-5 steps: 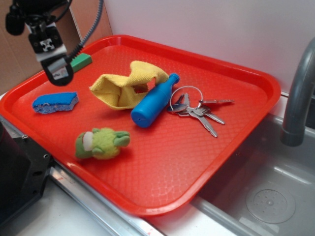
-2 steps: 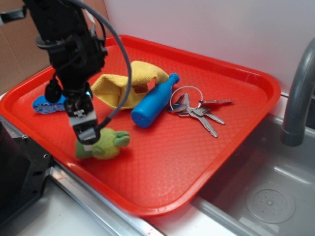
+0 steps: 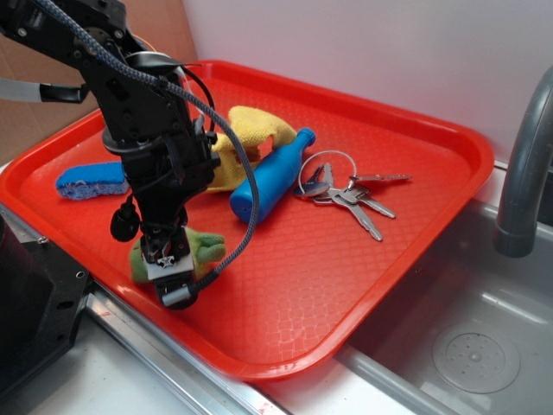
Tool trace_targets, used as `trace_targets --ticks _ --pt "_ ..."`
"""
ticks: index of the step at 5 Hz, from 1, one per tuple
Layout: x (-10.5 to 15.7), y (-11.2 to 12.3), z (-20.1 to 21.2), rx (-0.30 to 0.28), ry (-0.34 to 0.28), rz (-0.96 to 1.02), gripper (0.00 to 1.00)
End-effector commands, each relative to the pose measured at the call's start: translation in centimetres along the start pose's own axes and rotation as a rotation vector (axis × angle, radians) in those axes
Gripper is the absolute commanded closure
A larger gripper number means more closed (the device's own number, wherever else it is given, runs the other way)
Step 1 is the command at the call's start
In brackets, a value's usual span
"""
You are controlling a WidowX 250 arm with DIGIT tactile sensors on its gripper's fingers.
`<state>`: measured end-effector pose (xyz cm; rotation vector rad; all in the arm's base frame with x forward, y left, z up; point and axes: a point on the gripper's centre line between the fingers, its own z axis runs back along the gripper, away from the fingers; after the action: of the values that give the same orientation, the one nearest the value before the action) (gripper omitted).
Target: Grab the green animal.
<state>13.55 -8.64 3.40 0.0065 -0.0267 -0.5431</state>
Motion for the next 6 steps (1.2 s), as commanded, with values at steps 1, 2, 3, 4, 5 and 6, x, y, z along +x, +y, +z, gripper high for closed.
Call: trace_targets --ticks 1,2,3,4,5,6 --pt "-0.2 -1.1 -0.8 -0.026 0.033 0.011 1.0" --pt "0.1 0.6 1.2 -0.002 0.012 0.141 1.0" --pt "-0.2 3.6 6.2 0.028 -0.049 0.391 1.0" --pt "-1.4 6.2 11.1 0.008 -0.103 0.642 1.0" --pt "-1.6 8.7 16.0 0.005 -0.143 0.836 1.0" --pt "-1.2 9.7 20.1 -0.008 -0.161 0.864 1.0"
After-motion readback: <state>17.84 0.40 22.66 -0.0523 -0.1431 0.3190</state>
